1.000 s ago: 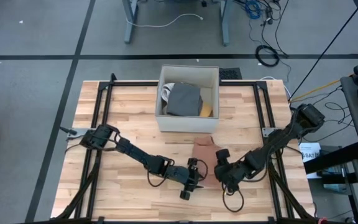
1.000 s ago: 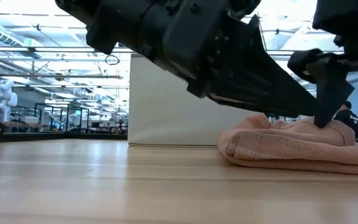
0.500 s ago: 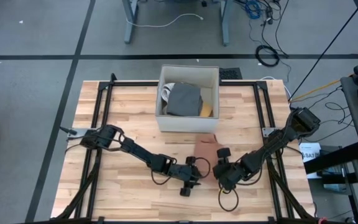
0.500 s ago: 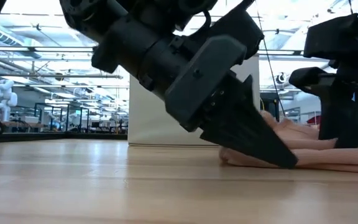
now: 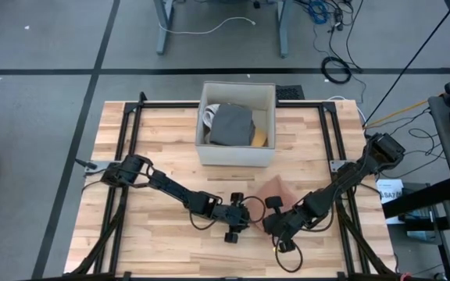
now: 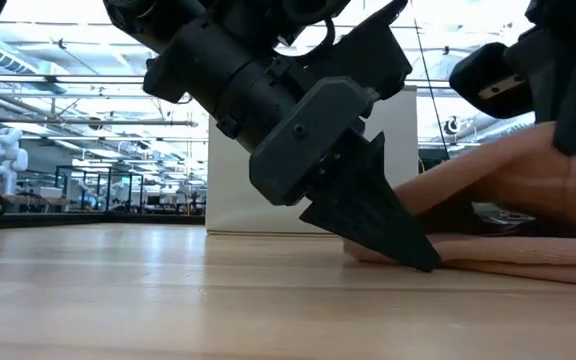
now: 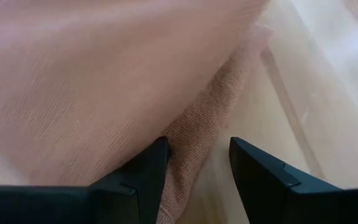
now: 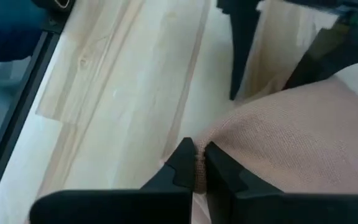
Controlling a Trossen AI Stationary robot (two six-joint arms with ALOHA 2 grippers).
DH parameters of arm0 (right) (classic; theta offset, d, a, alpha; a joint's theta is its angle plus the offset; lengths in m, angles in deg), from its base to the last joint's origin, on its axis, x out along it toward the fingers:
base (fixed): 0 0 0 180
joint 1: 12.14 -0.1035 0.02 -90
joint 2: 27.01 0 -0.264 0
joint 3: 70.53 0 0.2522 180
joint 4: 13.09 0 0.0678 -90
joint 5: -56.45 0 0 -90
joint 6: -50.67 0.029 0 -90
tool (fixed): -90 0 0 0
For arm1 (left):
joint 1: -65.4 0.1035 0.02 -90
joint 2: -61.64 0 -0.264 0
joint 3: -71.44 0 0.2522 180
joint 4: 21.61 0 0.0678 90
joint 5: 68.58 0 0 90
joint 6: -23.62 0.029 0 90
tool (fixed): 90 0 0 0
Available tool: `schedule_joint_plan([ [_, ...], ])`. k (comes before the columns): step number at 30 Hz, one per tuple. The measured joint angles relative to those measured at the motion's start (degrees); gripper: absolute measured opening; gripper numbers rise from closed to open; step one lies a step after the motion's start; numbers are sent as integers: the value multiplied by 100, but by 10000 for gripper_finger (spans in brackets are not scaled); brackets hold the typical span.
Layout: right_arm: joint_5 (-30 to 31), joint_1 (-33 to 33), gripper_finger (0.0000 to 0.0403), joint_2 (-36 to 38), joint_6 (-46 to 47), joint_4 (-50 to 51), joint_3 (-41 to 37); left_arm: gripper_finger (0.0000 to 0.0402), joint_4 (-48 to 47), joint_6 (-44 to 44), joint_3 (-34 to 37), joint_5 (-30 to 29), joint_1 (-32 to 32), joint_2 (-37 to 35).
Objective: Fold towel
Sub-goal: Fold the brown towel with white checkered lines
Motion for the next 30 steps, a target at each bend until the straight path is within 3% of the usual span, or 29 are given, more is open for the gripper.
schedule_joint_plan([
  [6,-108,-37,7,-101,111,-91,-1,183,-215,128,20,-162,2,-121],
  [12,-365,-25,10,-668,119,-659,-3,183,-526,166,33,-281,5,-291],
  [22,-258,166,17,-1077,-195,-1242,-5,183,-629,107,36,-264,-53,-351],
  [26,-259,149,39,-940,-487,-1474,-7,183,-679,110,35,-268,-118,-385],
  [30,-248,111,91,-815,-599,-1409,-10,183,-1054,109,-102,-276,-183,-439],
])
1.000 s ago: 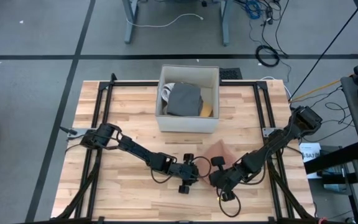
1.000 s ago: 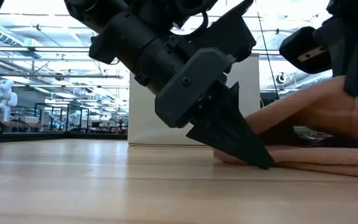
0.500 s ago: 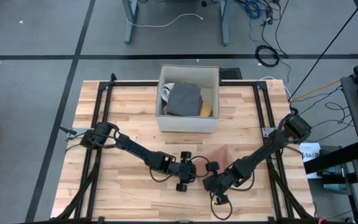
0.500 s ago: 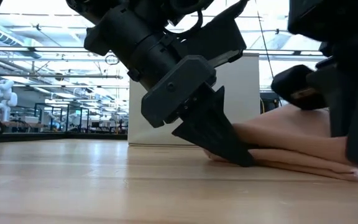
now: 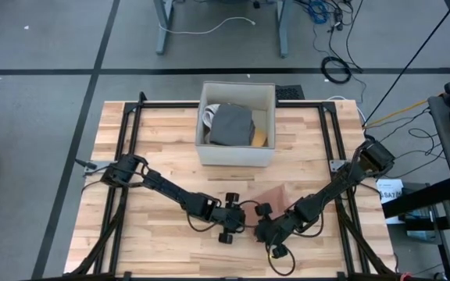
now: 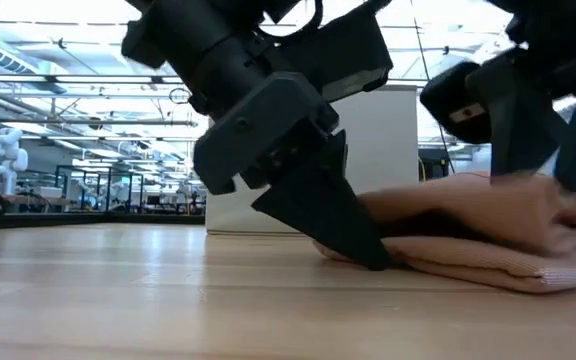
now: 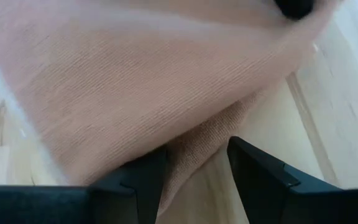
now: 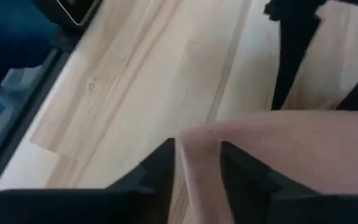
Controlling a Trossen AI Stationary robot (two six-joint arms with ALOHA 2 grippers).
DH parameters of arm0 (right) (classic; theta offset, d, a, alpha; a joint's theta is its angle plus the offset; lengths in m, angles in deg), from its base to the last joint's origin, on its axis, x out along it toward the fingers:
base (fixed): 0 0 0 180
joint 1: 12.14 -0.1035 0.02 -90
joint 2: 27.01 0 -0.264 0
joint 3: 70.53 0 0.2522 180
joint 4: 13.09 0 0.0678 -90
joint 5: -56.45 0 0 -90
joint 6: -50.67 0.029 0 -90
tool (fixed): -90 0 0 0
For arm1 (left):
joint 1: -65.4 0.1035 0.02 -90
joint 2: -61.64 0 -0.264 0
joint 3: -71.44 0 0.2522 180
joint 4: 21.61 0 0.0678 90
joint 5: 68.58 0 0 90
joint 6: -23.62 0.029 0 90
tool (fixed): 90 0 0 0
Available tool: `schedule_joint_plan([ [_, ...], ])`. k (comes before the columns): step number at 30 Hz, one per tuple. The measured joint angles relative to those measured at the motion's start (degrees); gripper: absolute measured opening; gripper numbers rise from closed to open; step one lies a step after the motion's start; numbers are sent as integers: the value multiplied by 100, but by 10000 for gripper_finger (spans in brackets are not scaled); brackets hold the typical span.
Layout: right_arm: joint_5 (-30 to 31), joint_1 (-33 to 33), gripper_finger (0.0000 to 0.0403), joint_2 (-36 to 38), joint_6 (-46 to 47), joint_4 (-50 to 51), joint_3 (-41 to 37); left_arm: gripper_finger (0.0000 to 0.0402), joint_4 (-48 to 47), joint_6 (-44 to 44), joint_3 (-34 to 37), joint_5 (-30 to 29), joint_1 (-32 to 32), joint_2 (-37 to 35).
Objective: Fold towel
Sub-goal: Fold the brown towel with white checkered lines, then put the brown towel with white checkered lines into the laundry bin
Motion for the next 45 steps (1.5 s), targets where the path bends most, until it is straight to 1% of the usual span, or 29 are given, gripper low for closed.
schedule_joint_plan([
  [6,17,-113,180,234,110,197,0,183,-841,31,-237,-142,-120,-83],
  [9,45,-233,209,218,73,194,0,183,-1024,176,-247,-357,-202,-137],
  [12,361,-311,227,84,-20,218,0,183,-1047,299,-247,-453,-240,-223],
  [15,660,-328,232,-19,-95,376,0,183,-1064,307,-250,-476,-241,-291],
  [19,809,-331,228,-60,-155,455,0,183,-1223,276,-252,-475,-290,-372],
  [24,943,-331,221,-68,-193,663,0,183,-1281,320,-256,-426,-512,-392],
  [28,1070,-322,220,-283,-337,641,0,183,-1227,384,-256,-426,-651,-398],
  [30,1182,-314,220,-438,-408,616,3,183,-1158,524,-256,-507,-702,-398],
  [32,1308,-312,218,-555,-399,574,17,183,-1077,658,-256,-747,-744,-398],
  [35,1400,-294,206,-650,-291,558,22,183,-937,994,-256,-1262,-801,-398],
  [38,1668,-292,170,-647,-236,533,24,183,-739,1547,-258,-1646,-840,-400],
  [40,1720,-288,134,-645,-282,531,16,183,-592,1799,-258,-1662,-823,-400],
  [42,1749,-263,92,-649,-299,540,10,183,-416,1828,-258,-1621,-787,-400],
  [45,1772,-229,33,-648,-295,553,9,183,-322,1826,-258,-1291,-699,-400],
])
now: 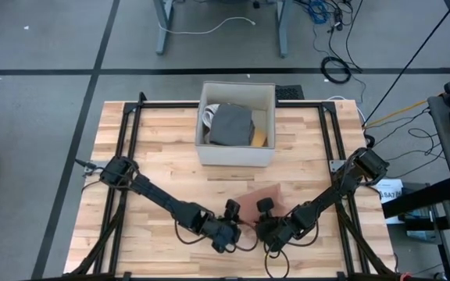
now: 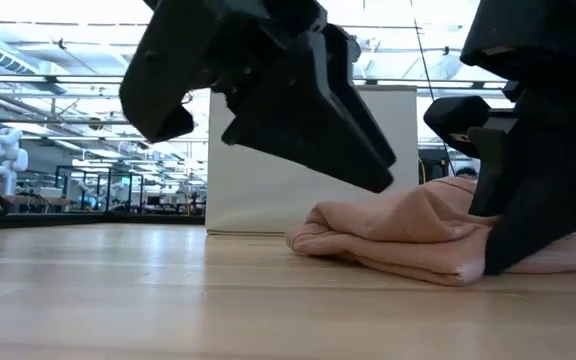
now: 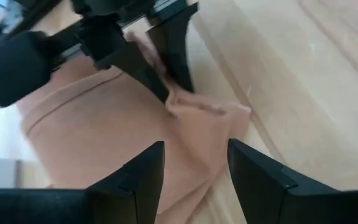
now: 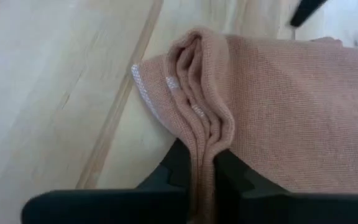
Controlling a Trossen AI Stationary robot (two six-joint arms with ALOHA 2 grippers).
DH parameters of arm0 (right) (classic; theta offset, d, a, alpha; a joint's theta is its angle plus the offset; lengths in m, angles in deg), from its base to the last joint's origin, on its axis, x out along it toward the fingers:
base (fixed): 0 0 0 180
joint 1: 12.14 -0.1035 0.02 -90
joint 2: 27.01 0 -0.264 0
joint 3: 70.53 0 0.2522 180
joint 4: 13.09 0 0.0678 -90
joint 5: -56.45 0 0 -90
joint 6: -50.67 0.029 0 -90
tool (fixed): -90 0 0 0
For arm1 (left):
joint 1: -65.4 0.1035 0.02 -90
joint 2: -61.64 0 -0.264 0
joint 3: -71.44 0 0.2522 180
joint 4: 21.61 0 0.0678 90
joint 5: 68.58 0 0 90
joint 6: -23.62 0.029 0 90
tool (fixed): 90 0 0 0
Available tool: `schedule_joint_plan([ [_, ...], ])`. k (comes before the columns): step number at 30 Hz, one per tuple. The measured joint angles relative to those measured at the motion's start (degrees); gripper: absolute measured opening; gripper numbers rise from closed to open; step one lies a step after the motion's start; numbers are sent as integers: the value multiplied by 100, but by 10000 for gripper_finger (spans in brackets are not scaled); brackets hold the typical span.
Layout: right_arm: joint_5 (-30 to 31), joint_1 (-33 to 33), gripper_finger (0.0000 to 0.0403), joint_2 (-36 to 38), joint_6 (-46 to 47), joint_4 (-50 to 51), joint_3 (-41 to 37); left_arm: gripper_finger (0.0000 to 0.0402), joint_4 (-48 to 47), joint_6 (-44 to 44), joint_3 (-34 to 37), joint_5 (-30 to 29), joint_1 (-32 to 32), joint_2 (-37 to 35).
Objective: Fold towel
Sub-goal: Put the brown towel with white checkered lines into the laundry bin
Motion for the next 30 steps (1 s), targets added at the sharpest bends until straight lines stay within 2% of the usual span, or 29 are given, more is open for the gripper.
schedule_joint_plan([
  [2,5,15,21,0,4,2,0,183,103,-21,-1,279,54,34],
  [6,-47,98,27,0,197,-56,-2,184,232,-49,-9,591,74,171],
  [11,-222,146,23,174,363,24,-21,184,141,-208,0,683,38,260],
  [16,-585,239,21,579,521,-32,-33,184,316,104,-1,-225,-63,260],
  [28,-748,437,21,1108,1115,-46,-22,184,334,-282,-2,-63,-27,260],
  [30,-745,479,21,1135,1195,-13,-22,184,339,-406,-2,-316,-27,260],
])
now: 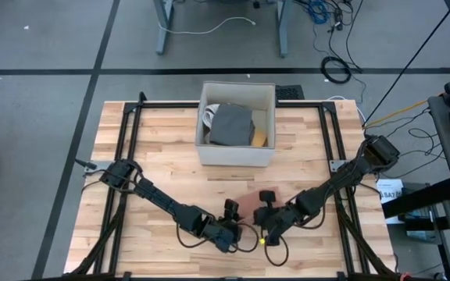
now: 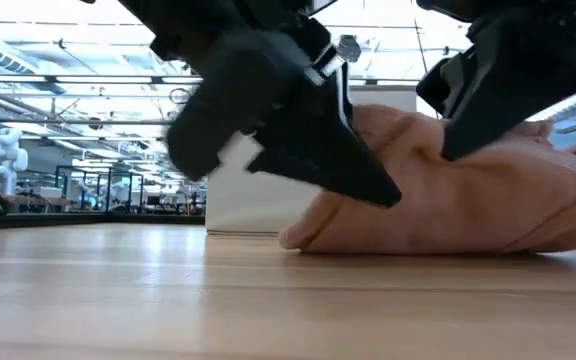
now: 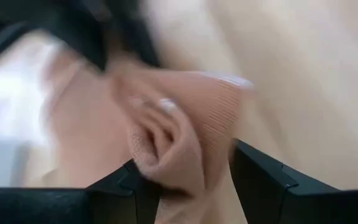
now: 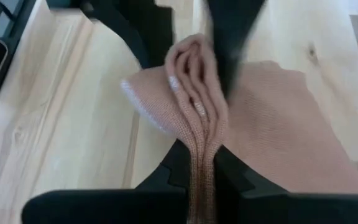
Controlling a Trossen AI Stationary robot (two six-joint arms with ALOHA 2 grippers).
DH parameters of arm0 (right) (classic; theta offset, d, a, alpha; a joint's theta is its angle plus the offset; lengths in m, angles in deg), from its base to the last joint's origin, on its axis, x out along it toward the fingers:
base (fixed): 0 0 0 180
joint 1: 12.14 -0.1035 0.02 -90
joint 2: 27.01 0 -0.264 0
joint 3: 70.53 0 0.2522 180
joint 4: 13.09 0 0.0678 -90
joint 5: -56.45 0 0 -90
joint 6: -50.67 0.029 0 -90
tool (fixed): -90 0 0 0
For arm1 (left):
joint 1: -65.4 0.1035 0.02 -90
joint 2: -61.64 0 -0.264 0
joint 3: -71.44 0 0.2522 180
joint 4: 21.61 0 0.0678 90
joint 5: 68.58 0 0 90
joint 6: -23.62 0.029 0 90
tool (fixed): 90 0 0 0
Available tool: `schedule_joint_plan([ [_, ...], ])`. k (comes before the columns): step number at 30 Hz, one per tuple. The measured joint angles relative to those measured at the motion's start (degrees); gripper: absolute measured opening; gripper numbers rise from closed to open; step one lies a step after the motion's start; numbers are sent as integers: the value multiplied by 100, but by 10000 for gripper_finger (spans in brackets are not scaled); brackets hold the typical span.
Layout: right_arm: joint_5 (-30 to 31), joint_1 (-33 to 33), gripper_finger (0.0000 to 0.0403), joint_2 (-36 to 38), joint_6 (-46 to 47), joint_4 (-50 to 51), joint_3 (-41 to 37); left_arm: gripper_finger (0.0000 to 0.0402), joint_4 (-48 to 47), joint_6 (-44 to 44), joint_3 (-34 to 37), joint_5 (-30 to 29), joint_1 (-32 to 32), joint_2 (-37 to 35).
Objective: Fold towel
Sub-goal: Put the brown towel with white checkered lines into the laundry bin
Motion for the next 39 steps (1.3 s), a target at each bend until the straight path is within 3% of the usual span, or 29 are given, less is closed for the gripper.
schedule_joint_plan([
  [3,19,8,21,23,13,-42,8,184,23,-293,0,-711,18,0],
  [10,-7,30,21,23,31,-73,9,173,102,-410,1,-664,26,0],
  [13,-107,30,22,23,-14,-69,9,124,105,-271,0,-688,26,0],
  [16,-137,27,26,23,-148,-48,9,39,124,-94,0,-704,26,0],
  [18,-184,-1,37,23,-277,-16,11,19,165,-65,0,-711,28,0],
  [30,-80,-221,170,1,-163,562,25,19,164,-54,2,-816,158,-312],
  [34,326,-354,180,-78,131,732,20,19,200,-71,2,-754,194,-376],
  [39,654,-507,164,-260,405,788,20,19,87,-101,-96,-681,209,-376],
])
